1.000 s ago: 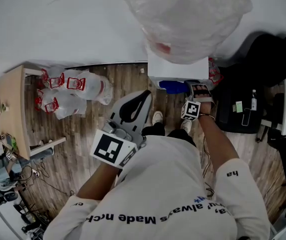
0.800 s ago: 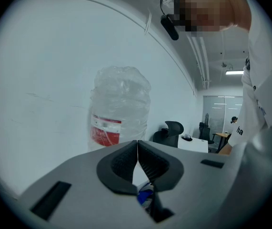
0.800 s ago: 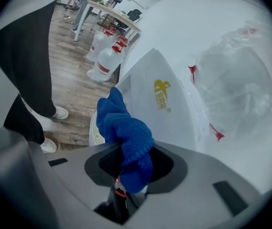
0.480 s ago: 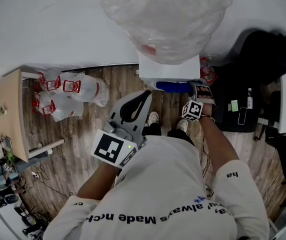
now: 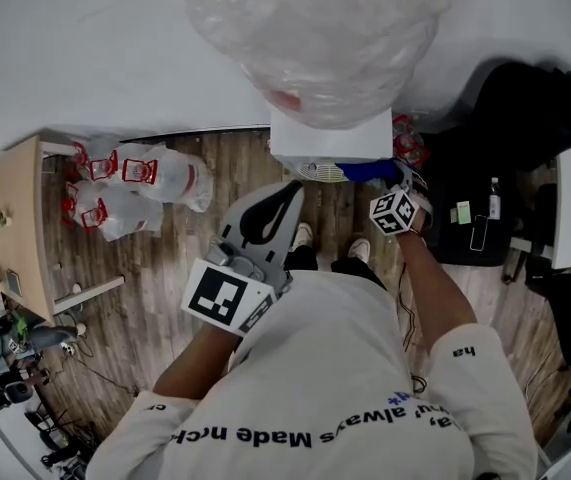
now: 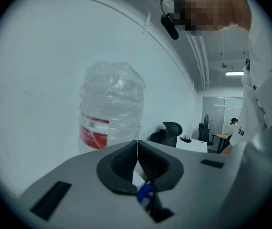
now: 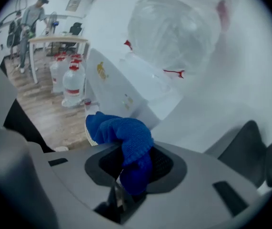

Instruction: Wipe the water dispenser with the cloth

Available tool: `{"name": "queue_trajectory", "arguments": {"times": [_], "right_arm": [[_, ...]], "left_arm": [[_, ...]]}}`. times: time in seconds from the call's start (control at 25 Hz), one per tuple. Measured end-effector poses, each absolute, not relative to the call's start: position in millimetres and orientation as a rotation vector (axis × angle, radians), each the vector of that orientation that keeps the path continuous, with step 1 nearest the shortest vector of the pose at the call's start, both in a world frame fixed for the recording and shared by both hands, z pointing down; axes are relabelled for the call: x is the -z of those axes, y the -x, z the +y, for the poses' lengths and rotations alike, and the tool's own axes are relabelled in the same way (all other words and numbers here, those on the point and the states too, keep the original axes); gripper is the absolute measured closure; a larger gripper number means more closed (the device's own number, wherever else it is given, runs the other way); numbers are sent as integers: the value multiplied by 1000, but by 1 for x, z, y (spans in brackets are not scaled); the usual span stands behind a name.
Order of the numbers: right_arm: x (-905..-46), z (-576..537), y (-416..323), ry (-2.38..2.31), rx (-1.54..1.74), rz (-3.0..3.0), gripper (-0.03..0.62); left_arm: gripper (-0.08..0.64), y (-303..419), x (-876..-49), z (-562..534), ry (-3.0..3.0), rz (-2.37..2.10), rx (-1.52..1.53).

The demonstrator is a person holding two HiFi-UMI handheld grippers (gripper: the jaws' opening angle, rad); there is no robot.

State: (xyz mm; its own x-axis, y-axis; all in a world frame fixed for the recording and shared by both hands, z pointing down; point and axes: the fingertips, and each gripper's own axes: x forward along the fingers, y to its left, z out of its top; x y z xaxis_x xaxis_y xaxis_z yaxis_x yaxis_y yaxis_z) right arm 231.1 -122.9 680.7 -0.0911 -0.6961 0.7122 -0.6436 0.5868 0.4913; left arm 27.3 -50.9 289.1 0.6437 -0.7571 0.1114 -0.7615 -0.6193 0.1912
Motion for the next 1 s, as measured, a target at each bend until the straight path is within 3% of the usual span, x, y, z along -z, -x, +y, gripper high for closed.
{"name": "queue_trajectory", "arguments": {"times": [0.36,1.0], "right_arm": [[-690,-129,-227,-1312,-513,-1908,469],[-742,-134,-230,-1374,-790,-1876,466]], "left_arm": [[538,-23,-292,-52,-2618,-1265,-33],[538,1,-339,-55,-2530,-1313,-90]]}}
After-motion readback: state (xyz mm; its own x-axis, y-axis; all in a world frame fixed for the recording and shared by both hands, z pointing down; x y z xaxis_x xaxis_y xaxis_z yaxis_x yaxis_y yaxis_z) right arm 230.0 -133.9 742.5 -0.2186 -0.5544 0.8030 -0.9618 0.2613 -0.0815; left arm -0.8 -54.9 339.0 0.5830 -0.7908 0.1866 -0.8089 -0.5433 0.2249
